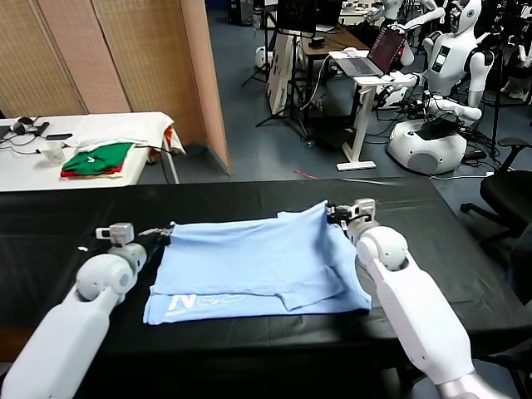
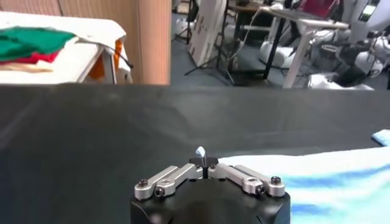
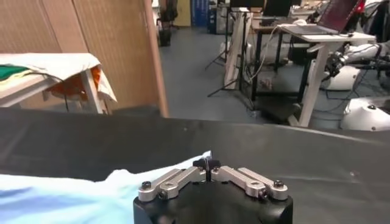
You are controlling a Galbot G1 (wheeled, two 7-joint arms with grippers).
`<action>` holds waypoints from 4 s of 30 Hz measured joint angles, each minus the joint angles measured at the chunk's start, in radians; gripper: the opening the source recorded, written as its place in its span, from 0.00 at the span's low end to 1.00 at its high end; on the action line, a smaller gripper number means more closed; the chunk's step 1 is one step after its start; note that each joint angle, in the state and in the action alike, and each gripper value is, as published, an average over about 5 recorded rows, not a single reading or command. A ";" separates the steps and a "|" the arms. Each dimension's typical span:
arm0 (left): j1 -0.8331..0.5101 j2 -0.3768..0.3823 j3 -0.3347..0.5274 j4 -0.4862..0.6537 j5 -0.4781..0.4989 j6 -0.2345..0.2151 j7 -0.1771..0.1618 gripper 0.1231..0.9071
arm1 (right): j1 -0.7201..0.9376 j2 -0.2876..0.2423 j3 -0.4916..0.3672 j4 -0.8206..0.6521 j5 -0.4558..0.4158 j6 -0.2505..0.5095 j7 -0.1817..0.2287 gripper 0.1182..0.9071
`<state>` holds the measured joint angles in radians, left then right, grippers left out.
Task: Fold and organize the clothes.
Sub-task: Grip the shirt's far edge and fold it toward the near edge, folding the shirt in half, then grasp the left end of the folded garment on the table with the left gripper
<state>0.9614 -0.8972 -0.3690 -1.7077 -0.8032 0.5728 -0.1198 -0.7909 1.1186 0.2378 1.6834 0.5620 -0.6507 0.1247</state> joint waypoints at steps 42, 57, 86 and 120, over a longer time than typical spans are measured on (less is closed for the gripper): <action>0.450 0.005 -0.163 -0.269 0.224 -0.006 0.030 0.03 | -0.409 -0.063 0.067 0.349 -0.062 -0.086 0.029 0.03; 0.511 -0.049 -0.201 -0.344 0.277 0.016 0.021 0.41 | -0.468 -0.059 0.145 0.438 -0.001 -0.086 0.030 0.70; 0.365 -0.123 -0.180 -0.181 0.157 -0.047 0.037 1.00 | -0.201 0.106 0.126 0.053 -0.042 -0.027 0.077 0.93; 0.303 -0.141 -0.154 -0.138 0.286 -0.132 0.059 0.43 | -0.303 0.107 0.199 0.187 -0.006 -0.024 0.039 0.76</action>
<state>1.2640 -1.0385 -0.5226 -1.8457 -0.5168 0.4411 -0.0612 -1.0938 1.2254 0.4369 1.8704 0.5563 -0.6744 0.1642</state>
